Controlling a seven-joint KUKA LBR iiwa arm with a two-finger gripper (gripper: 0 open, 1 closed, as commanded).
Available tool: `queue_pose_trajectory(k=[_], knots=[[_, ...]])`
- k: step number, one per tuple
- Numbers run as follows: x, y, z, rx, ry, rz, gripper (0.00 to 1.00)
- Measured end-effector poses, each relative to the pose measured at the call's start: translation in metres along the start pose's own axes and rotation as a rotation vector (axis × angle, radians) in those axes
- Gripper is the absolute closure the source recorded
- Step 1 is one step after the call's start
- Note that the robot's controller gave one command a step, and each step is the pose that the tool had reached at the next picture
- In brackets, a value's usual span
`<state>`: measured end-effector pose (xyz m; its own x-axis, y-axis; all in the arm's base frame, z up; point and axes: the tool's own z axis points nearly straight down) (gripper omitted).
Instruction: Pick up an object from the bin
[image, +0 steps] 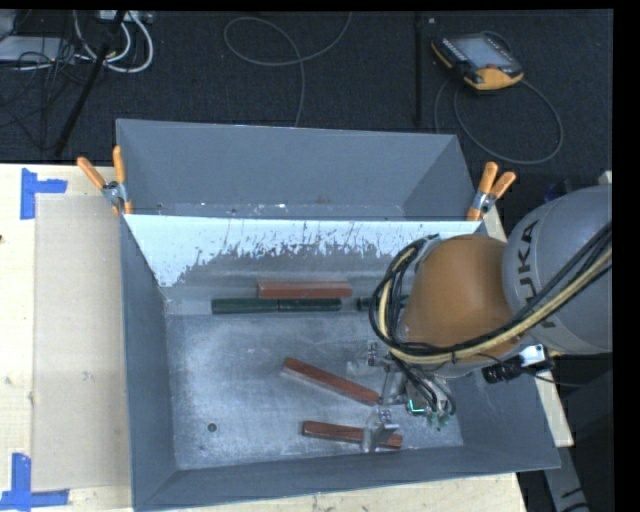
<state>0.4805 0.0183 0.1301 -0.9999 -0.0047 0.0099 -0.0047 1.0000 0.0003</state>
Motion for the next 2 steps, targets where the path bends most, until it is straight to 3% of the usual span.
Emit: queue_pose_trajectory(k=[2], knots=[[-0.009, -0.005, 0.008, -0.001, -0.012, 0.070, 0.00]])
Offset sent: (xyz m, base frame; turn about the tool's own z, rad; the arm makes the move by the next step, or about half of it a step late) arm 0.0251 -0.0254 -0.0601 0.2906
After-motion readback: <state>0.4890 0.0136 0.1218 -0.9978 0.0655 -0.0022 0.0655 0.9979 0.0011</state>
